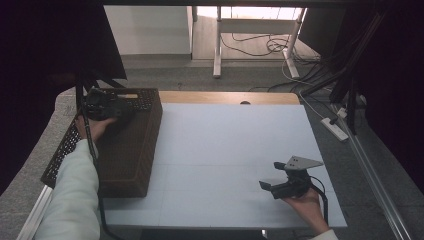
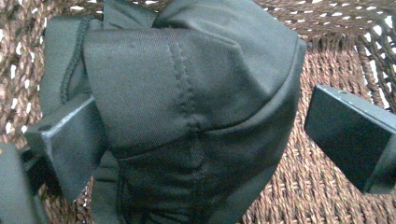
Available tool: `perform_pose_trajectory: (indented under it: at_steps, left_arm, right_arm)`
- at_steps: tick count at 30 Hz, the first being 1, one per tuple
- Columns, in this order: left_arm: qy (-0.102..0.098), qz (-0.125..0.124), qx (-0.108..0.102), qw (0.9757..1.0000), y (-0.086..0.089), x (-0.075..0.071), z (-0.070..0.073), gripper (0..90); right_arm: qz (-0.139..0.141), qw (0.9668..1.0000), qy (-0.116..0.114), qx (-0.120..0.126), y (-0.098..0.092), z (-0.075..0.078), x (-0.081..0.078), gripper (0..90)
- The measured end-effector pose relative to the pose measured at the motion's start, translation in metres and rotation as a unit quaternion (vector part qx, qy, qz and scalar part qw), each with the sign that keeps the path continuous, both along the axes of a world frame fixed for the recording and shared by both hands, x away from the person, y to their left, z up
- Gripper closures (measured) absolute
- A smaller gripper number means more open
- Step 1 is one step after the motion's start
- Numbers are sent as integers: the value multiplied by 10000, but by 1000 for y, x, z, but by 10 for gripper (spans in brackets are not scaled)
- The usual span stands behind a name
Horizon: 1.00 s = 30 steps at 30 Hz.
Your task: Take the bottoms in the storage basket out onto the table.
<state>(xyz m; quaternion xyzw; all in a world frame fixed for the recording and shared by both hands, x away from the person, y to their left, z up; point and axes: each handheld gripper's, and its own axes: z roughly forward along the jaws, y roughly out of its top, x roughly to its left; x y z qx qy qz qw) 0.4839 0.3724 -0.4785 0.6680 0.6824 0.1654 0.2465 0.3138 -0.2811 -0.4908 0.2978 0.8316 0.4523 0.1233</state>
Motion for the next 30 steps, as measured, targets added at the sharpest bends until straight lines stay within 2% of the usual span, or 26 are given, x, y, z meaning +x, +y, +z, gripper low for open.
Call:
perform_pose_trajectory:
  at_steps: [15,21,24,30]
  left_arm:
    - [400,-94,58,9991,-1,8,-16,39]
    - [494,-168,180,9985,-4,10,-19,45]
    - [491,-91,110,9987,-2,9,-19,119]
    - [517,53,-107,9986,5,8,-17,409]
  right_arm:
    - [-38,10000,20,-41,0,-2,-1,61]
    - [-69,10000,34,-49,-1,-2,-1,61]
    - [-71,10000,17,-38,-2,-1,-1,61]
    - [-69,10000,27,-49,-1,-2,-1,61]
